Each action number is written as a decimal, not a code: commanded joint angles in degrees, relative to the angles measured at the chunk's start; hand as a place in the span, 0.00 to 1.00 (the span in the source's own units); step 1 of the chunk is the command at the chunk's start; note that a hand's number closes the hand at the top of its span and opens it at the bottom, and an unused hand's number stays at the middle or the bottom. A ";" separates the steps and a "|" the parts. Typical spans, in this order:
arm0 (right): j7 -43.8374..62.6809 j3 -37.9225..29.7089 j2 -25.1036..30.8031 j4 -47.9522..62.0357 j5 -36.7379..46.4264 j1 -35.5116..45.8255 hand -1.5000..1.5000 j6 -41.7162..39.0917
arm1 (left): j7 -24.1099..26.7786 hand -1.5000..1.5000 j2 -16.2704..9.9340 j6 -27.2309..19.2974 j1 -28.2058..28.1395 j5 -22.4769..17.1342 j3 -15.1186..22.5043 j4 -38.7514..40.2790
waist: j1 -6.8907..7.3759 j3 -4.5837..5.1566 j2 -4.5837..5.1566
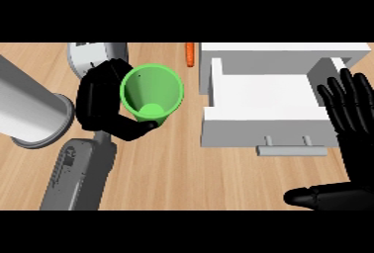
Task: Pick up the cup, place it into the drawer and close the drawer
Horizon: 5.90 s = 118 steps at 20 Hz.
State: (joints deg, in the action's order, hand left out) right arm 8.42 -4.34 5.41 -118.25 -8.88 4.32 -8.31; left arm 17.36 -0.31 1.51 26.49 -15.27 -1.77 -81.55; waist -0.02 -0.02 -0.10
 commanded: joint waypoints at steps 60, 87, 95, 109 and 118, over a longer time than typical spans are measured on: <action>-0.51 0.15 0.20 2.26 -4.97 3.57 0.00 -3.67 | 2.64 0.00 0.31 -31.33 47.67 -21.69 36.91 55.99 | -7.10 -0.08 1.55; 0.68 0.66 11.04 -2.98 2.43 -3.07 1.00 -14.57 | 2.73 0.00 -15.70 -24.93 25.71 -31.29 24.73 24.55 | 1.71 0.07 -0.46; -2.51 3.11 9.94 5.18 12.67 -1.19 1.00 -12.94 | 1.44 0.00 -25.31 -21.01 7.03 -32.28 21.79 6.27 | 1.51 0.04 -0.06; -17.63 18.49 12.20 23.87 48.19 3.52 1.00 -2.79 | 1.33 0.00 -32.50 -12.25 -9.68 -34.44 15.34 -3.31 | 1.31 -0.01 0.19; -22.14 18.76 8.70 46.67 55.91 12.78 0.00 3.05 | 4.14 0.00 -31.47 -6.00 -17.74 -32.06 11.43 -3.68 | 0.86 0.00 0.21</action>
State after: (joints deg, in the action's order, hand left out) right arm -10.45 13.36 14.97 -80.73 42.62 15.09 -8.85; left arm 21.41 -32.29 -5.10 11.01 -48.32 10.91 -83.89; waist 1.04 0.00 0.11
